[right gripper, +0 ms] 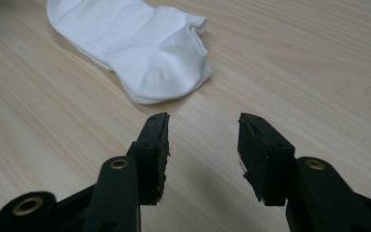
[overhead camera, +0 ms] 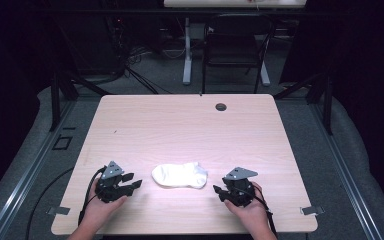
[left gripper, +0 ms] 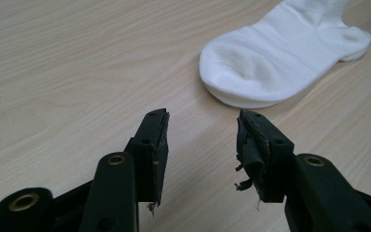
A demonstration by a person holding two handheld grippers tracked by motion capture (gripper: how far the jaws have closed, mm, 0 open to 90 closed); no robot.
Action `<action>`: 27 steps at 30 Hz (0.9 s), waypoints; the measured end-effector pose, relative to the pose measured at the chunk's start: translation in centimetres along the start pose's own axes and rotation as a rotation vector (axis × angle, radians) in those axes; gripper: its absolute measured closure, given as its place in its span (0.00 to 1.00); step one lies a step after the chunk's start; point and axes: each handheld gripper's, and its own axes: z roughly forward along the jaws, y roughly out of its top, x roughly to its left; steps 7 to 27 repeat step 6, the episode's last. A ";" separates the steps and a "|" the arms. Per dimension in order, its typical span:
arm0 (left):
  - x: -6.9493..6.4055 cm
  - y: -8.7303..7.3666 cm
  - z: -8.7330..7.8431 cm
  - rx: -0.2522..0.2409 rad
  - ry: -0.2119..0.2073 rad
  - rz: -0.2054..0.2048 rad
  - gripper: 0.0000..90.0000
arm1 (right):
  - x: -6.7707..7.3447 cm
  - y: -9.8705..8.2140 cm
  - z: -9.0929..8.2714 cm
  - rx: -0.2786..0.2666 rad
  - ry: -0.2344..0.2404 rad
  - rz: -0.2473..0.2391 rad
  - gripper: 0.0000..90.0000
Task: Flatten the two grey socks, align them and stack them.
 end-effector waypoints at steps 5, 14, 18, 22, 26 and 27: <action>0.6 0.2 1.1 0.030 0.008 -0.009 0.58 | -0.5 -0.3 0.8 0.024 -0.011 0.023 0.62; 0.6 0.2 1.1 0.030 0.008 -0.009 0.59 | -0.5 -0.3 0.8 0.024 -0.011 0.023 0.62; 0.6 0.2 1.1 0.030 0.008 -0.009 0.59 | -0.5 -0.3 0.8 0.024 -0.011 0.023 0.62; 0.6 0.2 1.1 0.030 0.008 -0.009 0.59 | -0.5 -0.3 0.8 0.024 -0.011 0.023 0.62; 0.6 0.2 1.1 0.030 0.008 -0.009 0.59 | -0.5 -0.3 0.8 0.024 -0.011 0.023 0.62; 0.6 0.2 1.1 0.030 0.008 -0.009 0.59 | -0.5 -0.3 0.8 0.024 -0.011 0.023 0.62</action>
